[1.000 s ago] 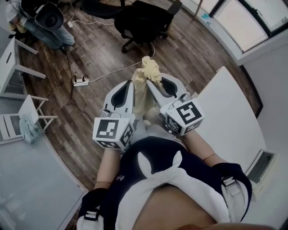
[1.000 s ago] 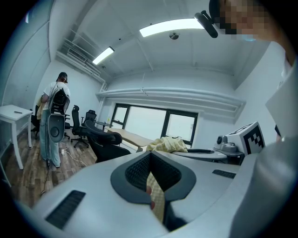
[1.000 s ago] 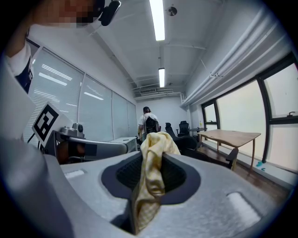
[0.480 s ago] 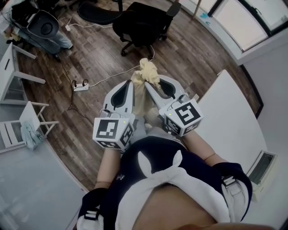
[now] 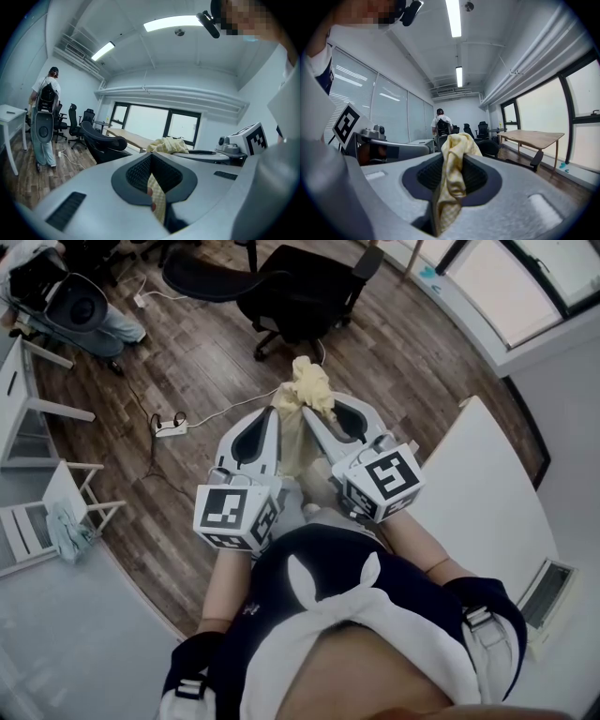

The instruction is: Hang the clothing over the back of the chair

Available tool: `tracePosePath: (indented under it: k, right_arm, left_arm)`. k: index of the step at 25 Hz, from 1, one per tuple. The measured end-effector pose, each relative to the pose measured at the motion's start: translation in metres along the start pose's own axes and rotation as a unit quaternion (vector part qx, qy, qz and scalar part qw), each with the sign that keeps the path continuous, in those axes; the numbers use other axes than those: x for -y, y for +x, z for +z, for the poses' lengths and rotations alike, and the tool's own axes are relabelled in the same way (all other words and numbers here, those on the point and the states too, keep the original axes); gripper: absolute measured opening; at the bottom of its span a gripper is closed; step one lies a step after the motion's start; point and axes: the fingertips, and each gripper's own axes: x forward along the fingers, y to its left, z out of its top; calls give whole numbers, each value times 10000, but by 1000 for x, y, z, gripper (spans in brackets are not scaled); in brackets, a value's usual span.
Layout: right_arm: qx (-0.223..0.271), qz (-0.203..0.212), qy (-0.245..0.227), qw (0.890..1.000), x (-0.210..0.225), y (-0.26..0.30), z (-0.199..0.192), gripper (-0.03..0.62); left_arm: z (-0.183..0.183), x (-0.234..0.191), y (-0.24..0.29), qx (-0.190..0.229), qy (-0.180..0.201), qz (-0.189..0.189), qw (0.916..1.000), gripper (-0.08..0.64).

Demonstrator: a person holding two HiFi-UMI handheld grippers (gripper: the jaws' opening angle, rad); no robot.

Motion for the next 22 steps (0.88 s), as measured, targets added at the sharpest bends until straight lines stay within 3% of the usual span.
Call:
tracePosePath:
  k: [22]
  right_arm:
    - [-68, -18, 12, 10000, 19, 116, 18, 97]
  left_arm:
    - [31, -99, 51, 40, -78, -112, 9999, 5]
